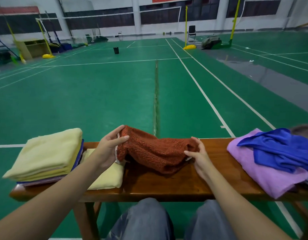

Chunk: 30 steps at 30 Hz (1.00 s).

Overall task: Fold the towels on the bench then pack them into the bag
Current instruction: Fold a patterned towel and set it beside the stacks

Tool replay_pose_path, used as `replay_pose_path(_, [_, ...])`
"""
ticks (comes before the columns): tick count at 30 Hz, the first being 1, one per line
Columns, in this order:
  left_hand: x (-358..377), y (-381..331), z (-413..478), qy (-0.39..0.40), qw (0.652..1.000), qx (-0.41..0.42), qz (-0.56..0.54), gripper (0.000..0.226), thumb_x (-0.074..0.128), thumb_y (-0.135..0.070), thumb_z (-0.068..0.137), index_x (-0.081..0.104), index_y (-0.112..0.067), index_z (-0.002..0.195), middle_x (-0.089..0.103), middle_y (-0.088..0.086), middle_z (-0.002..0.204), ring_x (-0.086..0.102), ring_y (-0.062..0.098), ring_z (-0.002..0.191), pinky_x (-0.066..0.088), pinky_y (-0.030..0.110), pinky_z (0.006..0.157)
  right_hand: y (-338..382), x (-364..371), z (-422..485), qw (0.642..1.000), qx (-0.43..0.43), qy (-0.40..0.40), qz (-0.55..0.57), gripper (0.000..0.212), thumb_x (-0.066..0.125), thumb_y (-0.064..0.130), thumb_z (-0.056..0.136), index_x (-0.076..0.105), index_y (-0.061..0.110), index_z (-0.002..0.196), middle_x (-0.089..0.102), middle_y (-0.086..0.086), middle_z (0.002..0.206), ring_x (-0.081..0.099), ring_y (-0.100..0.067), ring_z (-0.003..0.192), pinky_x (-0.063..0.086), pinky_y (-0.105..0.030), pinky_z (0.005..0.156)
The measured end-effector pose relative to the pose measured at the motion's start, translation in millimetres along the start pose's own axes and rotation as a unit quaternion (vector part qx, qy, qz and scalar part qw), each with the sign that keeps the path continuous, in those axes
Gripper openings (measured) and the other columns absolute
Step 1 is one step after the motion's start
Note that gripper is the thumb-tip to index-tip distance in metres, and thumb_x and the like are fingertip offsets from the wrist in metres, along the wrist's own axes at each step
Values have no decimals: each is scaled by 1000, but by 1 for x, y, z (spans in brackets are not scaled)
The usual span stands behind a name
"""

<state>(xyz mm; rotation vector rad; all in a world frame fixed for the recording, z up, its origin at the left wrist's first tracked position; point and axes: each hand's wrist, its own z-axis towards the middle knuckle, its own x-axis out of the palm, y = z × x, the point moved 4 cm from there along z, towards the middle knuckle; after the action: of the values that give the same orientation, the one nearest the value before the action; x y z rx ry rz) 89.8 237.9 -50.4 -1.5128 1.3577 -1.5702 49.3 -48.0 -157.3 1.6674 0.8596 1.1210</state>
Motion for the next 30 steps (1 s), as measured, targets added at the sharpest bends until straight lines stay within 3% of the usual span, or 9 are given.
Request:
replay_pose_path(5, [-5, -10, -3, -13, 1000, 14, 2, 53, 52, 10, 85, 48, -10, 134, 63, 10, 115, 70, 16, 84, 58, 25, 64, -10, 12, -3, 998, -33, 28, -35, 100, 77, -5, 69, 27, 52, 135, 27, -7, 153, 42, -27, 131, 40, -48, 106])
replay_pose_path(7, [-8, -13, -3, -18, 1000, 20, 4, 53, 53, 10, 84, 49, -9, 134, 62, 12, 117, 71, 16, 83, 57, 24, 63, -3, 17, -9, 994, -56, 20, -93, 88, 70, -5, 77, 28, 40, 140, 33, -9, 150, 45, -27, 129, 43, -46, 103])
replay_pose_path(9, [-9, -16, -3, -22, 999, 25, 10, 53, 54, 10, 84, 49, -9, 133, 60, 12, 120, 71, 14, 82, 56, 23, 62, 7, 18, -10, 985, -92, 10, -149, 69, 67, 6, 84, 36, 46, 131, 39, -10, 144, 51, -33, 122, 48, -52, 96])
replay_pose_path(11, [-10, -18, -3, -32, 999, 32, 14, 53, 53, 10, 85, 48, -8, 134, 61, 9, 115, 71, 12, 79, 57, 22, 62, 25, 16, -12, 980, -103, -21, -168, 48, 62, 14, 89, 44, 47, 120, 51, -16, 128, 62, -42, 89, 56, -51, 71])
replay_pose_path(13, [-12, -22, 0, -45, 998, 41, 7, 52, 51, 11, 86, 46, -7, 135, 62, 7, 109, 70, 9, 74, 57, 21, 62, 47, 11, -16, 987, -102, -37, -122, 31, 54, 11, 94, 51, 38, 109, 59, -19, 102, 57, -33, 65, 50, -38, 53])
replay_pose_path(17, [-10, -36, 5, -60, 996, 64, -6, 54, 50, 10, 87, 42, -6, 139, 61, 7, 108, 69, 8, 68, 57, 21, 63, 79, 11, -33, 995, -37, 56, 79, 28, 41, 2, 96, 63, 16, 85, 66, -9, 86, 66, -15, 64, 53, -29, 53])
replay_pose_path(22, [1, -50, 7, -54, 995, 87, -12, 56, 50, 10, 87, 39, -2, 140, 51, 20, 132, 69, 8, 67, 56, 21, 61, 115, 13, -57, 956, -60, 170, 232, 38, 65, -9, 58, 76, 19, 82, 70, -8, 88, 68, -18, 75, 57, -31, 68])
replay_pose_path(27, [11, -65, 1, -48, 993, 106, -14, 55, 51, 10, 87, 40, -2, 139, 50, 20, 133, 69, 9, 67, 56, 20, 63, 135, -2, -51, 951, -60, 146, 264, 60, 93, -1, 8, 75, 12, 64, 71, -16, 77, 71, -23, 69, 59, -30, 61])
replay_pose_path(30, [16, -72, -2, -44, 993, 110, -11, 56, 52, 10, 86, 40, -3, 140, 49, 20, 135, 69, 9, 68, 56, 20, 63, 145, -11, -56, 961, -24, 149, 231, 69, 93, 2, 4, 77, 4, 71, 72, -17, 82, 71, -20, 70, 58, -27, 60])
